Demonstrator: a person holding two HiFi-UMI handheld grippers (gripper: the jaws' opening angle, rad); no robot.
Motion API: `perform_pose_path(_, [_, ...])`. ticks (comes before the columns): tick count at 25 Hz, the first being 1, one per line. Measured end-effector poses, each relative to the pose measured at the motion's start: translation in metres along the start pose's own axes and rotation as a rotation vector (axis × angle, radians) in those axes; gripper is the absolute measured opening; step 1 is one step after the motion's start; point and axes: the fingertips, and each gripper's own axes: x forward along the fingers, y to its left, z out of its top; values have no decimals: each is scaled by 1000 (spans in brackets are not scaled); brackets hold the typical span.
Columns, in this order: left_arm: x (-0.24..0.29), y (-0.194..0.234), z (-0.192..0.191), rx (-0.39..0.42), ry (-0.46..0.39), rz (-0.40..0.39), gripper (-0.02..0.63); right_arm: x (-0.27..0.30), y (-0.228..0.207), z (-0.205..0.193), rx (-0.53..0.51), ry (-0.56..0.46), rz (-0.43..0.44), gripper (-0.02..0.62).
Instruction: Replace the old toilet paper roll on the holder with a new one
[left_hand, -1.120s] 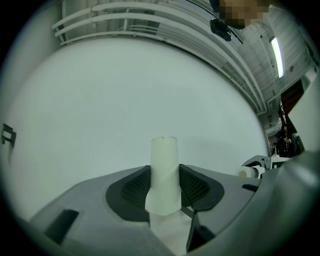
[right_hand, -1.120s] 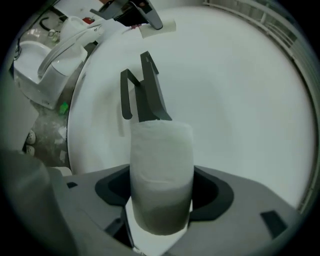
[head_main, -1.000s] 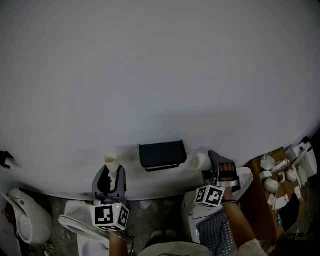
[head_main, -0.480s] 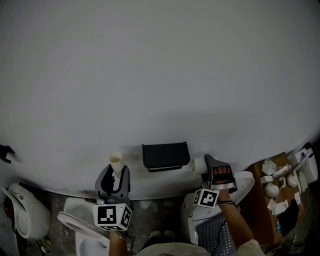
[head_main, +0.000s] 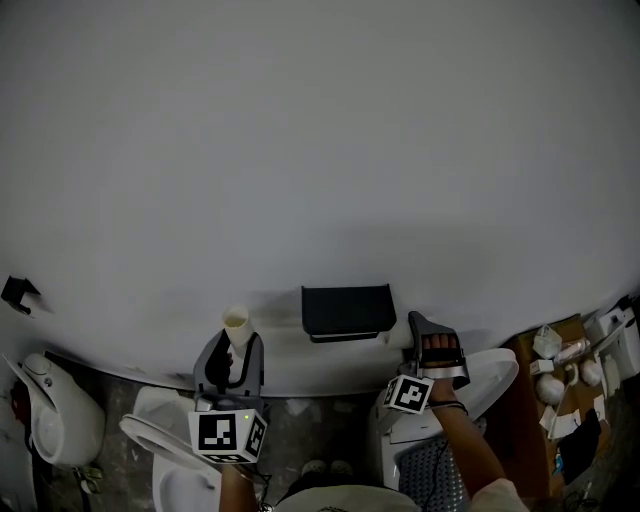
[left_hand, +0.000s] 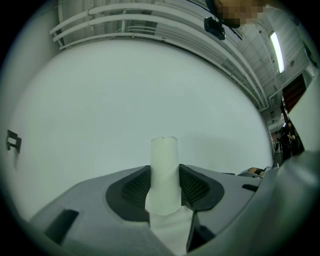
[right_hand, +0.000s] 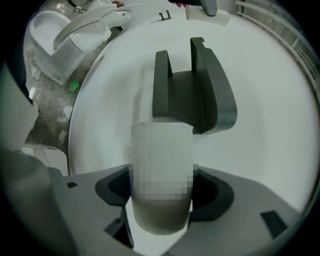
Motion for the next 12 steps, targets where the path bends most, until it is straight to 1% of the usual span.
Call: perform_pose_path(12, [-23, 26, 1, 11, 6, 63, 183, -1, 6, 33, 35, -31, -13, 310])
